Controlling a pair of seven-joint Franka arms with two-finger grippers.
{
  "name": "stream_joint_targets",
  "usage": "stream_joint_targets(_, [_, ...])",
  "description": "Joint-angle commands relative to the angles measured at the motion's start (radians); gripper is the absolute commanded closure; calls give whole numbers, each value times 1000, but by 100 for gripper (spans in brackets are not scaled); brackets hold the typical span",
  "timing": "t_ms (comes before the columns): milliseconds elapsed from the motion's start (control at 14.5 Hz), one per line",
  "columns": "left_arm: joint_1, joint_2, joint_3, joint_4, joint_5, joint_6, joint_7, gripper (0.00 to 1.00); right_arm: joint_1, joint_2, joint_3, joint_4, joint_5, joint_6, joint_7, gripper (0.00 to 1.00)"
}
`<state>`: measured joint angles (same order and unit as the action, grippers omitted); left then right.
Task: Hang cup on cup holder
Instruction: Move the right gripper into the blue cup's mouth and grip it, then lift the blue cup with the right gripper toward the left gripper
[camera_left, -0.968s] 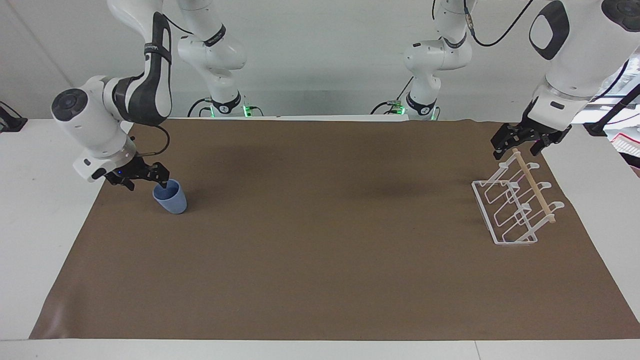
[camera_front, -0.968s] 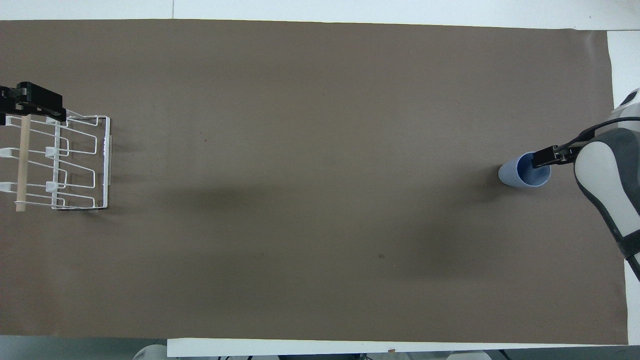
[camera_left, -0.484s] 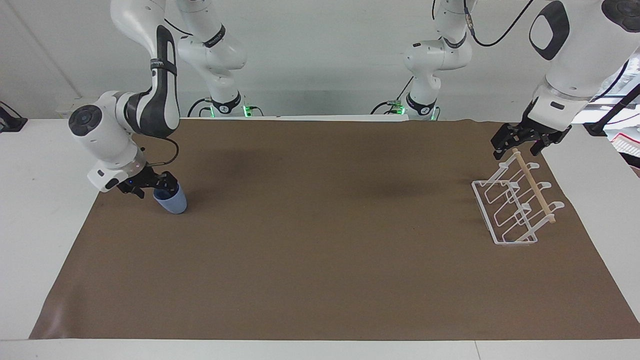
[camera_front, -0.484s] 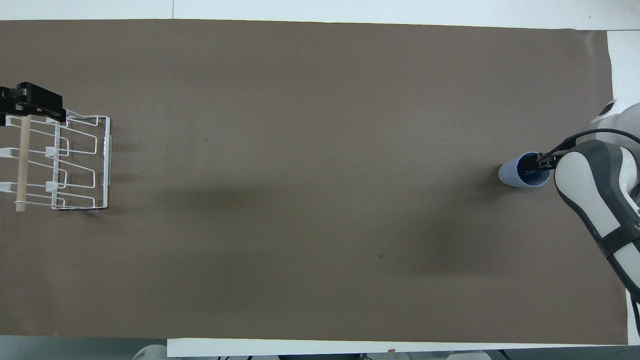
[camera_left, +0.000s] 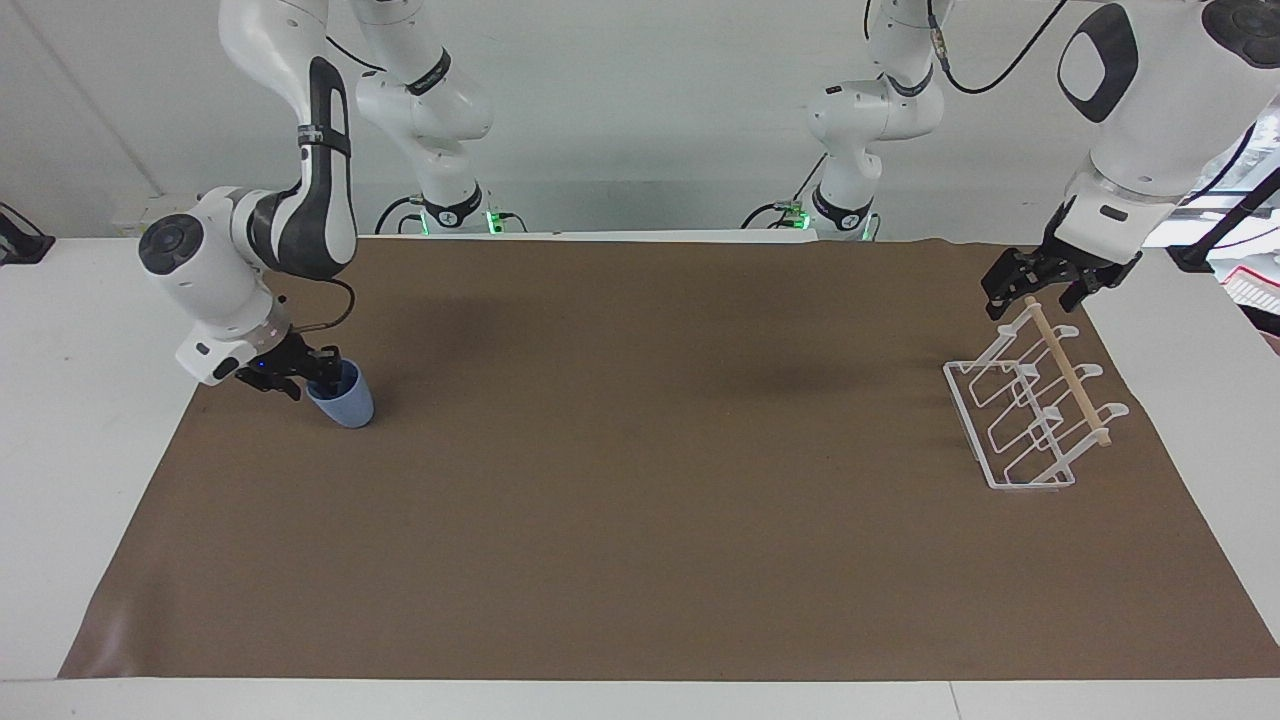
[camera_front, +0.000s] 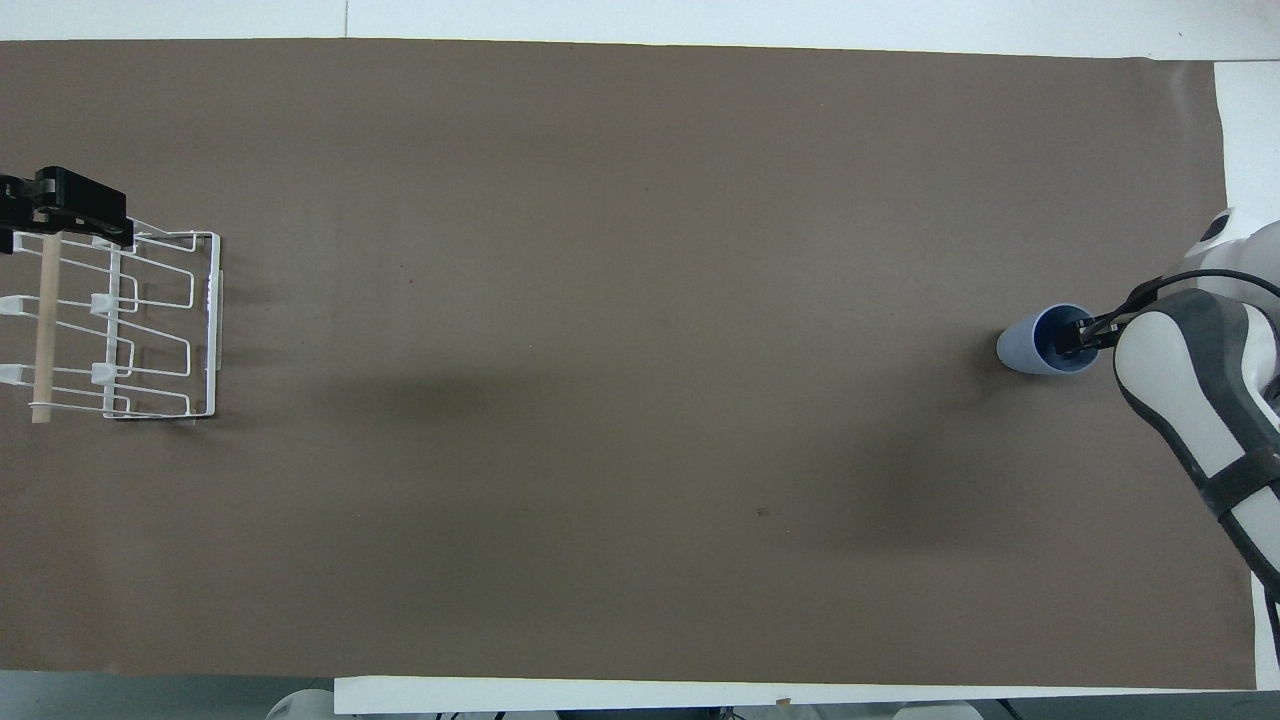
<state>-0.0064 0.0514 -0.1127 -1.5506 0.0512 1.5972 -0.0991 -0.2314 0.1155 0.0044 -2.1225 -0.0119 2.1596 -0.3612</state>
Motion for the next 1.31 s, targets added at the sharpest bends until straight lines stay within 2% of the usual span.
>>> stream_joint_targets(0, [0, -38, 2, -43, 18, 3, -5, 0, -5, -7, 9, -10, 21, 6, -36, 90])
stream_joint_targets(69, [2, -38, 2, -45, 18, 3, -5, 0, -2, -5, 9, -7, 21, 9, -41, 100])
stream_joint_targets(346, [2, -59, 2, -78, 18, -11, -51, 0, 1, 3, 19, 62, 20, -72, -44, 100])
stream_joint_targets(553, [-3, -111, 1, -179, 18, -5, -308, 0, 53, -4, 23, 186, 62, -261, -59, 100])
stream_joint_targets(691, [-1, -131, 1, -218, 16, 0, -434, 0, 56, -7, 25, 255, 343, -367, -116, 100])
stream_joint_targets(761, [-1, -134, 1, -226, 13, 0, -453, 0, 63, -7, 26, 256, 456, -395, -117, 100])
stream_joint_targets(830, [-1, -134, 1, -224, 6, 4, -503, 0, 81, -7, 29, 254, 525, -397, -113, 100])
stream_joint_targets(968, [-1, -134, -2, -226, -14, 33, -736, 0, 151, -5, 29, 254, 665, -386, -85, 100])
stream_joint_targets(1106, [-3, -134, 1, -224, -150, 38, -845, 0, 223, -8, 29, 248, 794, -380, -53, 100])
stream_joint_targets(1245, [-29, -128, -12, -214, -194, 50, -1032, 0, 298, -11, 29, 233, 925, -313, 71, 100])
